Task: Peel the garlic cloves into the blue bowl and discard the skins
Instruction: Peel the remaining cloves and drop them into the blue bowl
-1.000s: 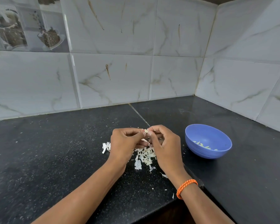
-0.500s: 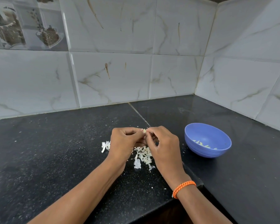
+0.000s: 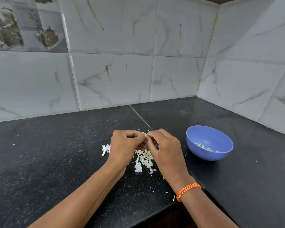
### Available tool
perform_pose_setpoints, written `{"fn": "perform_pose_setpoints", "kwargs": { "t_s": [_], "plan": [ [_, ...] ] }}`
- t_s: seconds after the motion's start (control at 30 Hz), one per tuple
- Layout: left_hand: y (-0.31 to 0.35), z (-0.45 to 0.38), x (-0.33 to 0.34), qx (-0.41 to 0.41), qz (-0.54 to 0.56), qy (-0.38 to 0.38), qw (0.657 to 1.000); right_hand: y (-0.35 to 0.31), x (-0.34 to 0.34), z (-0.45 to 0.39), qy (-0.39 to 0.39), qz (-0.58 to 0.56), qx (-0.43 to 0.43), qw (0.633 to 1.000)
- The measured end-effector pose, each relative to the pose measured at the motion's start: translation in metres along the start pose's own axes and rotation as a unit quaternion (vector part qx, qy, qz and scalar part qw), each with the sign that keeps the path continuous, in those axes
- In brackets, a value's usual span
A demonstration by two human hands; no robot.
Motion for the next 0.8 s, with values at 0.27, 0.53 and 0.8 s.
{"fn": "perform_pose_setpoints", "kwargs": {
  "t_s": [0.27,0.53,0.8],
  "plan": [
    [0.0,0.0,-0.002,0.009,0.006,0.01,1.0,0.001,0.002,-0.004,0.011,-0.08,0.039,0.996],
    [0.002,0.0,-0.004,0.021,-0.038,0.029,0.999,0.01,-0.002,-0.005,0.022,-0.179,0.163,0.97],
    [0.002,0.003,-0.003,0.022,-0.054,0.033,0.998,0.008,-0.007,-0.007,0.036,-0.16,0.126,0.978]
  ]
}}
Point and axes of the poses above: each hand's wrist, its own z-axis away from the middle knuckle, its own x-axis out of the palm, y = z × x, the point moved 5 cm from there along -z, towards the middle knuckle, and after that the axes turned 6 degrees about y, right-handed, at the moved point
